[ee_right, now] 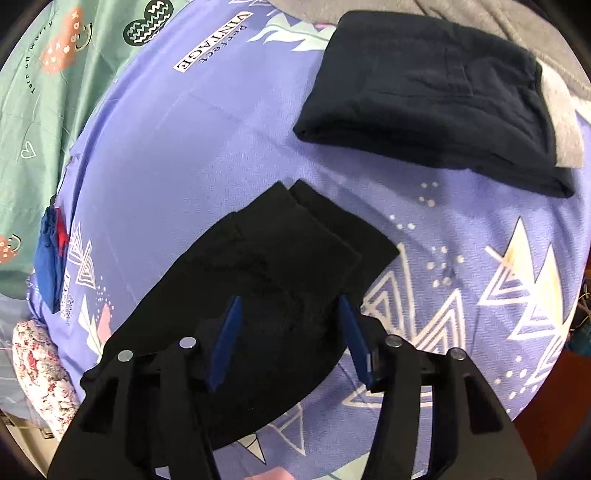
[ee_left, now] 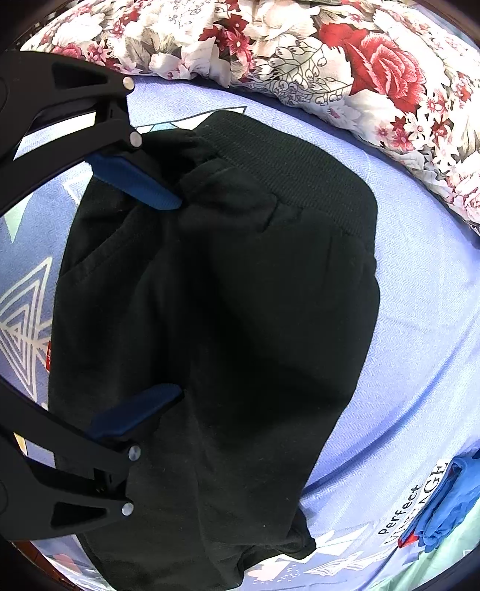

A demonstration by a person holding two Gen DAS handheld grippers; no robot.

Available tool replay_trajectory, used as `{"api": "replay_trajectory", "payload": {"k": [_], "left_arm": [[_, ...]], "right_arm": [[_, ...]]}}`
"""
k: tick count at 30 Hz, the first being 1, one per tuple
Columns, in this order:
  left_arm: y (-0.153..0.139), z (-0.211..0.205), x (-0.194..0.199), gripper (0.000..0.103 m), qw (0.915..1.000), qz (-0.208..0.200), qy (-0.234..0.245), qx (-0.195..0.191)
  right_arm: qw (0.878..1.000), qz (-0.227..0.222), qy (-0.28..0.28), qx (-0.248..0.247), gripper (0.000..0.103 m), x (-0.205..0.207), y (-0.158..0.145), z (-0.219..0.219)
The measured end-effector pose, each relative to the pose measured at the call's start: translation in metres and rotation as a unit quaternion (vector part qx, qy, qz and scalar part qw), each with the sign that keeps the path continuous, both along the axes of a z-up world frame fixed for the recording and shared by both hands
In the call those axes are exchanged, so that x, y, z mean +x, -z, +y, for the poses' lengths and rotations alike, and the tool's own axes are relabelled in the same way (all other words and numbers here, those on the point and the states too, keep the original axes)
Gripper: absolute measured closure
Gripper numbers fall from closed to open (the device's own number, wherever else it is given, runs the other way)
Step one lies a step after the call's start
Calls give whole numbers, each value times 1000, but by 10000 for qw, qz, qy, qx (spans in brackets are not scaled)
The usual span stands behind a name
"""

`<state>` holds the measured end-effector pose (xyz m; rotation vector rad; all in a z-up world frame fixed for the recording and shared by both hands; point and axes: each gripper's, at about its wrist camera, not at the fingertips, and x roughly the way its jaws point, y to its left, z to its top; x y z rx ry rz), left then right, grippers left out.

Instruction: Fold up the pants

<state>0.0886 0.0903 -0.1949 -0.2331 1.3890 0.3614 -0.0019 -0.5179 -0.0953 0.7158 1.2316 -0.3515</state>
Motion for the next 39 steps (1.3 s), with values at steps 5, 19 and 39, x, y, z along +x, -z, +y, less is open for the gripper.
{"api": "replay_trajectory", "payload": {"k": [5,19,39], "left_arm": [[0,0,0,7,10000,-2,-27,7],[-7,3,-2,7,10000,14,-17,-87],[-24,10,-20,7,9997,-143,84,-193]], "right_arm": [[9995,15,4,313,56,6,11,8],[9960,-831,-267,-171,95,15,-38,23],[9630,-80,-812,-2570,58,22,-38,35]]}}
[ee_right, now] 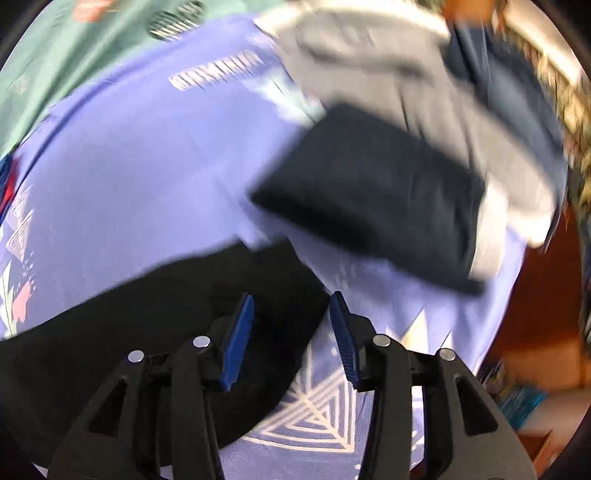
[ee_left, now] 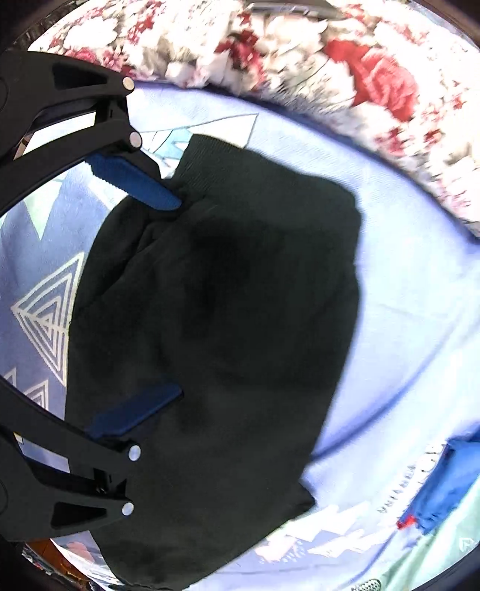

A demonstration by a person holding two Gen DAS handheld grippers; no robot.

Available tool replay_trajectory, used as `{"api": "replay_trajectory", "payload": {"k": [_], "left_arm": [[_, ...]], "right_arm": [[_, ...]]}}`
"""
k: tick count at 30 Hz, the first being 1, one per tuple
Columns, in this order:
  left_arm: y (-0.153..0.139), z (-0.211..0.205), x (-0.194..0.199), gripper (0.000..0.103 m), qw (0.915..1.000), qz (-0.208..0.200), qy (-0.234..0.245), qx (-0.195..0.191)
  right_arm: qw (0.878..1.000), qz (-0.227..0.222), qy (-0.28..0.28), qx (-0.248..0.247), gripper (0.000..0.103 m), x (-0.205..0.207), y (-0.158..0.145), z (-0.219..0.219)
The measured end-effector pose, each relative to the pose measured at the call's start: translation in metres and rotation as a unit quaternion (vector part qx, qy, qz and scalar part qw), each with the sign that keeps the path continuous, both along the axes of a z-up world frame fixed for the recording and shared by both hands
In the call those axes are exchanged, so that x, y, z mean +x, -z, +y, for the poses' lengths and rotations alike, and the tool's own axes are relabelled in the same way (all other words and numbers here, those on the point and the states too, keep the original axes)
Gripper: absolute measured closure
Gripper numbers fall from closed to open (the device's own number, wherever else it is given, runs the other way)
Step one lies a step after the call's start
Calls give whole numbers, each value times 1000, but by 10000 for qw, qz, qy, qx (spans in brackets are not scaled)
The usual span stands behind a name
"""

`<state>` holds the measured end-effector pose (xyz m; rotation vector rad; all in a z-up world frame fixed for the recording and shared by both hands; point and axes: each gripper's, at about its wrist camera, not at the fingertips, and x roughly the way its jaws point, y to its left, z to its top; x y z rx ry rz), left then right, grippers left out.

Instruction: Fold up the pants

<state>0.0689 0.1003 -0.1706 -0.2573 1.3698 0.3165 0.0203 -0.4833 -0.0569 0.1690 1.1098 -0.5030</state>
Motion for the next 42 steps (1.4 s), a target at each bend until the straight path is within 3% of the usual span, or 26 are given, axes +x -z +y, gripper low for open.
{"api": "replay_trajectory", "payload": {"k": [1,4,7,9,10,15,17,19,21,24,26,28,30,32,36,38,39,40,42], "left_arm": [[-3,2,0,7,10000,-51,6,32],[-8,10,-1,7,9997,-139,-49,189],[-6,27,-7,7,9990,-121,-329,276],[-4,40,-15,7,9981,-139,-562,213],[-2,45,-21,7,9976,-132,-640,207],[16,71,-50,7,9943,-99,-1061,38],[32,86,-65,5,9906,47,-1354,-204],[39,96,-76,5,9838,-55,-1686,-615],[38,100,-82,5,9828,-180,-1719,-649],[39,99,-84,5,9860,-160,-1563,-557],[40,94,-80,5,9857,-143,-1571,-594],[41,93,-74,5,9853,-114,-1584,-626],[38,100,-72,5,9848,-124,-1612,-629],[37,115,-74,5,9839,-155,-1645,-680],[40,110,-64,4,9865,-84,-1543,-545],[37,114,-59,5,9862,-57,-1563,-540],[31,109,-53,5,9860,-73,-1573,-547],[27,110,-53,6,9861,-110,-1566,-539],[14,117,-55,7,9867,-280,-1552,-403]], "right_arm": [[9997,-136,-194,23,58,5,-7,12],[9865,-344,-1155,1110,58,34,-8,66],[9495,-134,-2411,2005,58,72,14,153],[9281,-21,-2939,2286,60,92,26,201],[9127,62,-3317,2386,63,104,34,235],[8576,423,-4374,2671,67,135,55,355],[8403,595,-4687,2658,67,141,60,398],[8305,799,-4866,2589,67,145,63,411],[8238,968,-5035,2417,67,146,71,431],[8201,1109,-5198,2121,73,145,80,444],[8125,1229,-5299,2096,96,147,85,447],[8060,1258,-5439,1966,98,149,80,450],[8140,771,-5344,2141,98,159,56,443],[8209,565,-5276,2111,98,167,48,444],[8344,671,-5230,1601,98,174,83,455],[8380,423,-5210,1569,98,173,89,456],[8387,320,-5224,1506,89,172,87,456],[8422,244,-5188,1446,73,174,85,453],[8699,8,-4748,1334,72,182,72,432]]}}
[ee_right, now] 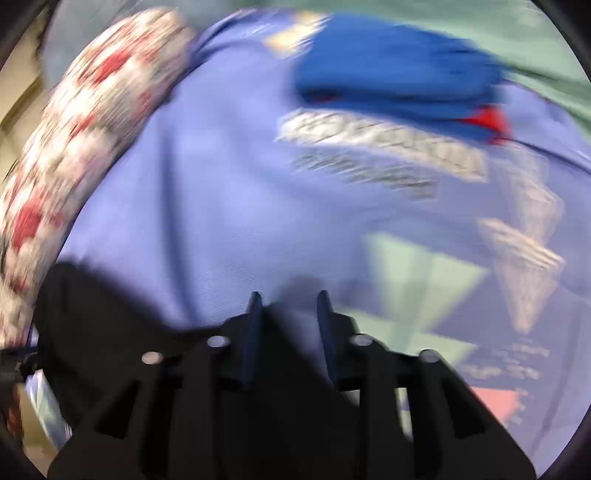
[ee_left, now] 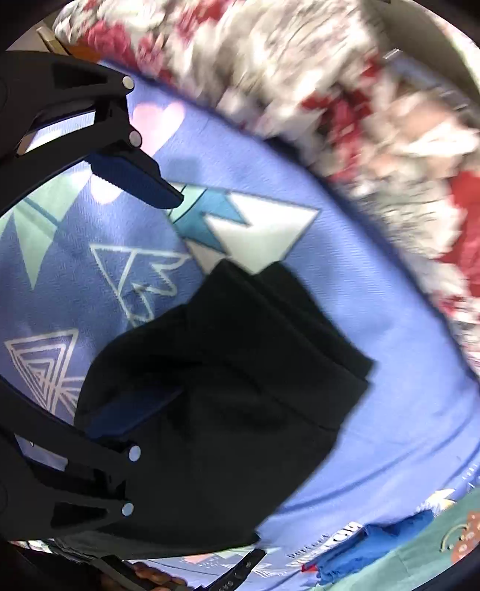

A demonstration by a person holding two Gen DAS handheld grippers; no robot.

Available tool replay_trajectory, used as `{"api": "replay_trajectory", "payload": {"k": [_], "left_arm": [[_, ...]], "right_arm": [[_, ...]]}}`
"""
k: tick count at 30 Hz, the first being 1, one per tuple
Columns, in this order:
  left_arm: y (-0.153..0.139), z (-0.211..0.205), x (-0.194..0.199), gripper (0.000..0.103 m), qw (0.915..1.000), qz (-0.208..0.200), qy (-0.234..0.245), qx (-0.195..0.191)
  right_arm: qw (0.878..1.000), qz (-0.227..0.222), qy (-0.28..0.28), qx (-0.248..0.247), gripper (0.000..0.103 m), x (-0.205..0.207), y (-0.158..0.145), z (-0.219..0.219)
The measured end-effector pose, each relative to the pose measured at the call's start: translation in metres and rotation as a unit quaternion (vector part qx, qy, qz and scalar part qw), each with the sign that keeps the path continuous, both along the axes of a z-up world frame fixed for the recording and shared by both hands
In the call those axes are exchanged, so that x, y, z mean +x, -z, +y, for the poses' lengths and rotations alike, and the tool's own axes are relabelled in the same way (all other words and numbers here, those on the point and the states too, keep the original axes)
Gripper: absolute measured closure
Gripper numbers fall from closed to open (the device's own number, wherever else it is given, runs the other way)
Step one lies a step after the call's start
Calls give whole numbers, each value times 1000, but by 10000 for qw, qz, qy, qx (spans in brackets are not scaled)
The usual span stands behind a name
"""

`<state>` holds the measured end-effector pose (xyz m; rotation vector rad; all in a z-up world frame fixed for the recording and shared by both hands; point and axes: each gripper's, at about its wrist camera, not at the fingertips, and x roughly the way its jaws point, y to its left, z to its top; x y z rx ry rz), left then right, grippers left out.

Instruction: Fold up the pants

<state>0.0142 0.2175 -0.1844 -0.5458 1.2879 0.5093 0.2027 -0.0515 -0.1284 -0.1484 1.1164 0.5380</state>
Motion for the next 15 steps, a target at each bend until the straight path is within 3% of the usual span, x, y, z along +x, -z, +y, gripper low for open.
{"api": "replay_trajectory", "payload": {"k": [2,4,7,9,12,14,15], "left_arm": [[-18,4,2,7,9994,-333,-12,76],[-29,7,10,6,9983,-527,51,236],[-31,6,34,6,9974,-450,177,543],[-23,-5,49,6,9981,-351,219,462],[1,-8,66,6,9986,-36,124,507],[13,-2,74,5,9982,124,-29,591],[15,-1,76,5,9982,146,-107,568]], "right_arm": [[9972,157,541,482,72,8,-12,-41],[9932,410,732,804,72,8,-20,-71],[9907,743,434,1056,72,-12,-21,-92],[9838,1195,144,1328,75,-26,-9,-94],[9809,1517,-35,1213,92,-43,11,-95],[9891,1281,167,703,103,-44,22,-100],[9892,1206,347,762,103,-41,24,-106]]}}
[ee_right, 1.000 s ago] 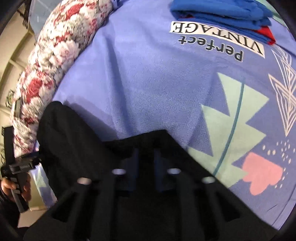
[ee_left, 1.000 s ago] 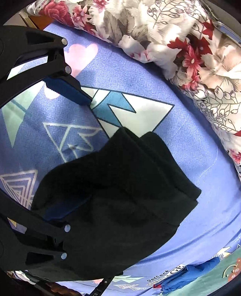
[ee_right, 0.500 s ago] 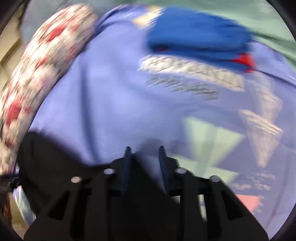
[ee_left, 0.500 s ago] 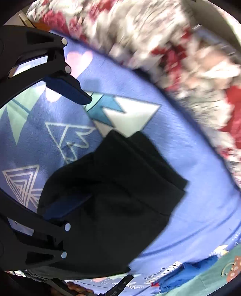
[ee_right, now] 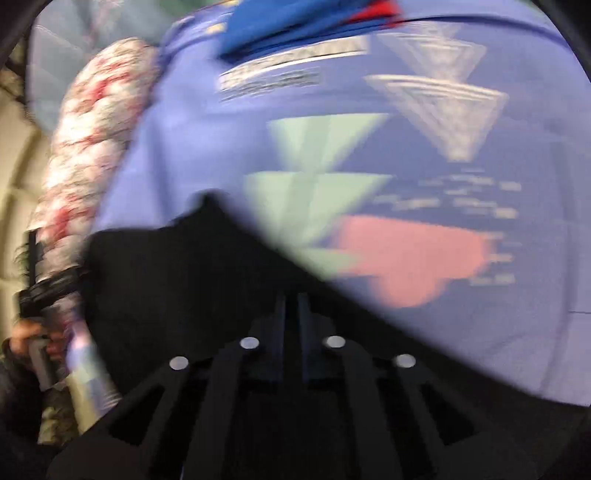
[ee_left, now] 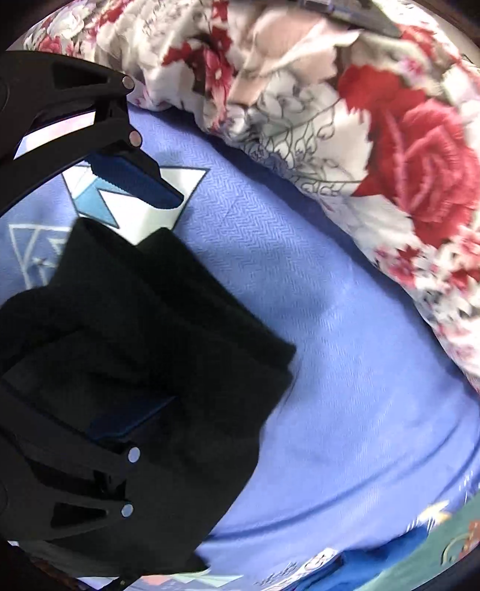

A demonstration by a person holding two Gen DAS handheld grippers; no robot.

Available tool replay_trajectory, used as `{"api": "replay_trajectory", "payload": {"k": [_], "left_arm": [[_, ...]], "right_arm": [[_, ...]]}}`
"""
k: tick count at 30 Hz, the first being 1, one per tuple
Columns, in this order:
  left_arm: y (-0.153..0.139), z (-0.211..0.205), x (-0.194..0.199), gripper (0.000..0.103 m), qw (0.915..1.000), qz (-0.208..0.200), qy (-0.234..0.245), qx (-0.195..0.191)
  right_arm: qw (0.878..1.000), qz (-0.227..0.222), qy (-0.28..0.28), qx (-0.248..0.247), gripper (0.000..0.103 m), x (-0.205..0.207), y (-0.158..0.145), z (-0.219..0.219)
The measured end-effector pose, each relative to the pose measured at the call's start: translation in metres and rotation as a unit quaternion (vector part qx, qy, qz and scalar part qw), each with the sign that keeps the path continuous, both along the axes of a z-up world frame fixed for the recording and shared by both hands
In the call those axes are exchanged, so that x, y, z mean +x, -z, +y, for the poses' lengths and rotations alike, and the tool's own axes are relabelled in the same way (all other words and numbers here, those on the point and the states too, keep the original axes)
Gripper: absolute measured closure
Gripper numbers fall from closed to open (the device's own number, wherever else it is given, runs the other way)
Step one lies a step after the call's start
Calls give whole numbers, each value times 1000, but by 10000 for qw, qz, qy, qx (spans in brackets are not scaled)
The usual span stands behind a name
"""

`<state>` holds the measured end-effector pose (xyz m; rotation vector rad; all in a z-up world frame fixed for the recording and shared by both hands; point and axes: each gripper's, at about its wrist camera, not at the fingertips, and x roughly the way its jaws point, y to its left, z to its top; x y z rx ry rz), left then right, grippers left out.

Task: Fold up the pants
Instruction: 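Release the cuffs with the right tool and press the fold with the left tool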

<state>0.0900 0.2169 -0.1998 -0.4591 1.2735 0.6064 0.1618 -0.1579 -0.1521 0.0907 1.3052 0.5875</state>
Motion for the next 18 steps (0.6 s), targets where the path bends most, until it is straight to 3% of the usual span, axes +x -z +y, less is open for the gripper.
{"api": "replay_trajectory", "payload": {"k": [3,5,7,8,11,12,14,16,17,18], "left_arm": [[-6,-6,3,5,9998,81,-147,71],[-18,-14,10,7,10000,-54,-19,81],[-34,-20,0,6,9994,-262,213,49],[-39,-24,-1,6,9989,-342,316,50],[-37,-32,-7,6,9981,-176,558,172],[-31,-36,-9,6,9985,-14,532,161],[-34,-40,-16,9,9997,73,241,47],[-53,-51,-20,7,9991,-342,233,-30],[-60,-57,-21,7,9983,-437,385,7],[-64,-67,-17,6,9972,-416,622,82]], "right_arm": [[9925,-355,1091,-426,98,9,-10,-44],[9902,-199,1341,321,98,3,-25,-73],[9915,26,1069,745,98,-12,-32,-83],[9943,145,780,713,98,-26,-31,-85],[9976,429,550,4,98,-56,-10,-109],[9962,419,738,-172,103,-60,-4,-122],[9863,417,1592,78,103,-67,-3,-171],[9692,-104,2431,-389,96,-83,-28,-214],[9665,-212,2548,-216,95,-91,-37,-227],[9641,-199,2648,-21,85,-98,-43,-241]]}}
